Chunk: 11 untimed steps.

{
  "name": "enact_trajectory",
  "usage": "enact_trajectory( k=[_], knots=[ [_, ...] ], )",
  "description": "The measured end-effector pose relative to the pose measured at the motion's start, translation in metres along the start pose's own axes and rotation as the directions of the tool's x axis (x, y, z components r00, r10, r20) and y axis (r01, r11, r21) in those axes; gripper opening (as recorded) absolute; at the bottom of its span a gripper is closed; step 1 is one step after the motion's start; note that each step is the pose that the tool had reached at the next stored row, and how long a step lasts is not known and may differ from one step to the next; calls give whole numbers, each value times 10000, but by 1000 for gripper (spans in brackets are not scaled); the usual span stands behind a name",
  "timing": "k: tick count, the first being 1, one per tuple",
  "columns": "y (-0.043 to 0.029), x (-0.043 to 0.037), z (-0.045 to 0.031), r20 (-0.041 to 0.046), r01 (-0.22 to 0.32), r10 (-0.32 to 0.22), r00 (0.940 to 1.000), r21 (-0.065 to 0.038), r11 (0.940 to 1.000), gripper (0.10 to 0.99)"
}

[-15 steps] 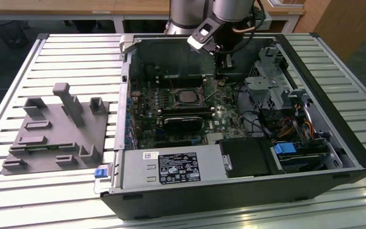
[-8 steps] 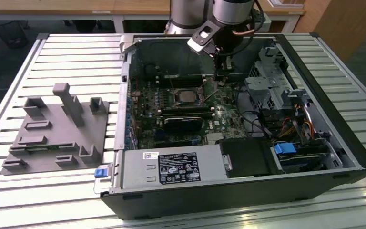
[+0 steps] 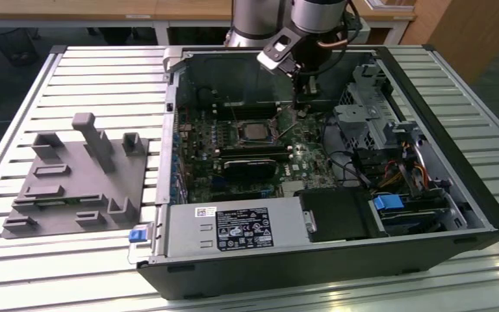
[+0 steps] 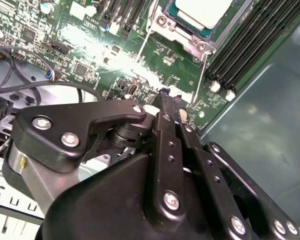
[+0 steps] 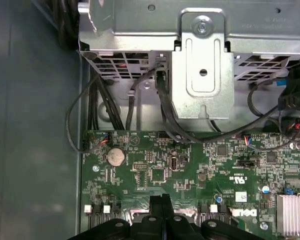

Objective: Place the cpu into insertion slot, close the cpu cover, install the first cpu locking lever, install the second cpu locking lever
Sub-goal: 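Close the cpu cover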

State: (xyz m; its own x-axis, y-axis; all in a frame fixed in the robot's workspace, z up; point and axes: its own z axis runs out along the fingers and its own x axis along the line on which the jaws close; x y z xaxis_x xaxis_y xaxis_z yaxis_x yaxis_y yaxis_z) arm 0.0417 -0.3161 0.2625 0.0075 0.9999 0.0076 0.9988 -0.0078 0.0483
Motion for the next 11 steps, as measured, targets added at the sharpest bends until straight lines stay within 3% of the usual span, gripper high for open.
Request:
enact_trajectory(
  k=[11],
  knots=[
    [113,13,81,0,1,-1,10000,32,10000,106]
  ],
)
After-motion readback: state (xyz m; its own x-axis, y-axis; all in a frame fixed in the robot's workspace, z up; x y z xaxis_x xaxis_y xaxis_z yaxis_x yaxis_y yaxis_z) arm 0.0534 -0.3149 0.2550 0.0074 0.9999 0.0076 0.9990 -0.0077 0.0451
